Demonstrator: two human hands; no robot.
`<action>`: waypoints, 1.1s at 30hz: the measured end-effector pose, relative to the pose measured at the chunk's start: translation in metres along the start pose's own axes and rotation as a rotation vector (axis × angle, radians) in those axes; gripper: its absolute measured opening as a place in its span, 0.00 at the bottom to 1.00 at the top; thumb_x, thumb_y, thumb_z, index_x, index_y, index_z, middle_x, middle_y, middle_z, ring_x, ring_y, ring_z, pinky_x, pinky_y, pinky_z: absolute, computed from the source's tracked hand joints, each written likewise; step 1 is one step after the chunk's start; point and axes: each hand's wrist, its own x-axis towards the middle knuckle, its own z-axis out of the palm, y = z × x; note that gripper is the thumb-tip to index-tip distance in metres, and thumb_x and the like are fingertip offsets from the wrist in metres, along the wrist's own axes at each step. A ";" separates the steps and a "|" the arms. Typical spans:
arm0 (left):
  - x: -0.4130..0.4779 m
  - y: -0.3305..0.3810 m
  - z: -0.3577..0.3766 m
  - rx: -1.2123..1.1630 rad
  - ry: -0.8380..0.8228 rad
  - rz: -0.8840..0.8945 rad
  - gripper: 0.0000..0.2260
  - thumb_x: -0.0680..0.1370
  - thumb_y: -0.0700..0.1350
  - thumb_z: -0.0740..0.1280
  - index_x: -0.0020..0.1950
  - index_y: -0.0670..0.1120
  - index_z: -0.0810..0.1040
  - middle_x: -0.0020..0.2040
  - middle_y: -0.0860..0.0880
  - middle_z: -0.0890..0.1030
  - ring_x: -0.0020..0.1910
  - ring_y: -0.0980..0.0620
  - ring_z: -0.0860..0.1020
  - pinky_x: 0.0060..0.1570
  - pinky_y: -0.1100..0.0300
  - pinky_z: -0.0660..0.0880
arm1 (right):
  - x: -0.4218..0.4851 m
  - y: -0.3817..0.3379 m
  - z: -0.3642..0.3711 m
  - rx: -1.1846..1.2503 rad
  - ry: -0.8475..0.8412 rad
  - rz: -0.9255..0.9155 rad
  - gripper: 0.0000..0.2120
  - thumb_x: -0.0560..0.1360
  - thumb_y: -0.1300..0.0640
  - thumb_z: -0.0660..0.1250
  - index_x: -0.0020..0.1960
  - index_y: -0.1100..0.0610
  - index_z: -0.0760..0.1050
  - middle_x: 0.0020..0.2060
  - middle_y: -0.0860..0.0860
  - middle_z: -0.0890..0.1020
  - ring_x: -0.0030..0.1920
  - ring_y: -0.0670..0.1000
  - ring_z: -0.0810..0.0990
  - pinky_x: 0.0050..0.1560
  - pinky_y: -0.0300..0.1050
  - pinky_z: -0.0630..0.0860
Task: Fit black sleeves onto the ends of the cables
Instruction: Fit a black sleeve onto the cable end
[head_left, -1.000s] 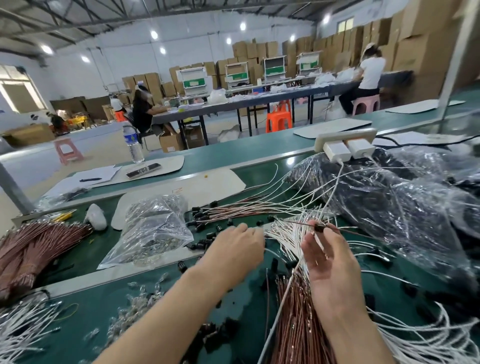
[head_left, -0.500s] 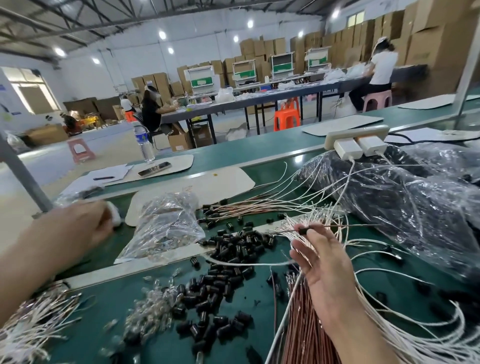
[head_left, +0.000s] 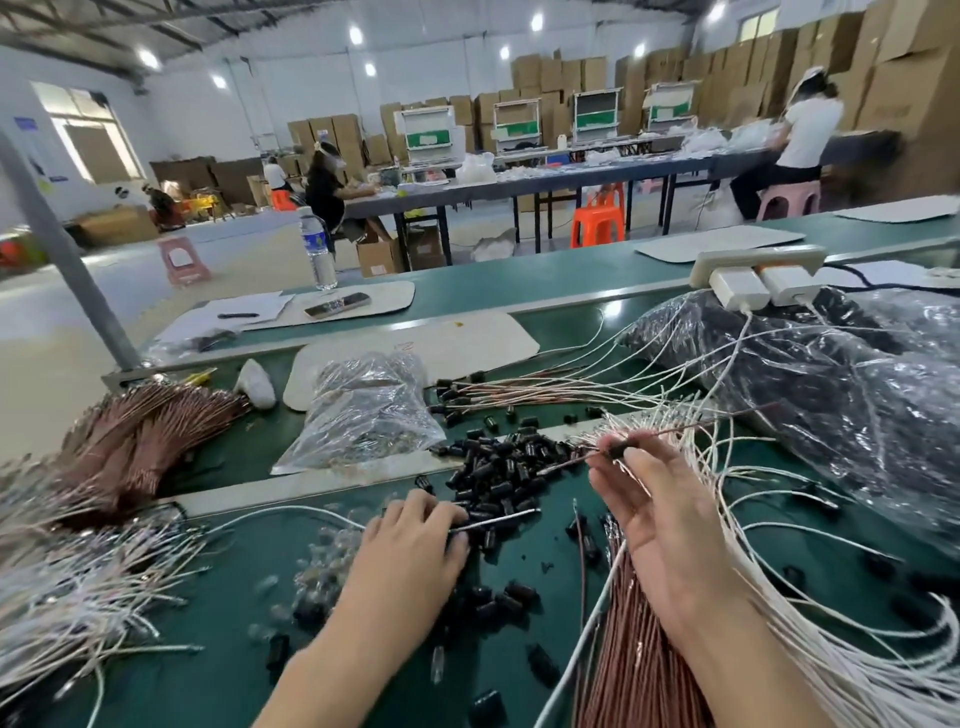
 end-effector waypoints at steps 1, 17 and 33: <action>-0.001 0.002 0.004 -0.005 0.031 -0.033 0.13 0.85 0.56 0.53 0.69 0.58 0.69 0.63 0.58 0.69 0.66 0.56 0.68 0.66 0.60 0.64 | -0.001 0.002 0.001 0.003 -0.012 0.012 0.09 0.80 0.67 0.62 0.57 0.59 0.76 0.49 0.58 0.86 0.49 0.55 0.86 0.50 0.43 0.83; -0.036 0.012 0.010 -0.441 0.523 0.075 0.07 0.80 0.50 0.64 0.55 0.52 0.80 0.50 0.61 0.78 0.49 0.59 0.76 0.53 0.65 0.71 | -0.003 0.013 0.008 0.060 -0.030 0.144 0.11 0.76 0.65 0.67 0.58 0.61 0.80 0.52 0.60 0.85 0.50 0.56 0.86 0.47 0.41 0.83; -0.034 0.013 0.008 -0.400 0.500 0.130 0.08 0.79 0.47 0.66 0.53 0.48 0.82 0.48 0.57 0.79 0.45 0.57 0.76 0.48 0.60 0.72 | -0.006 0.021 0.013 -0.069 -0.095 0.204 0.14 0.67 0.56 0.75 0.50 0.58 0.79 0.42 0.56 0.85 0.44 0.54 0.86 0.44 0.42 0.83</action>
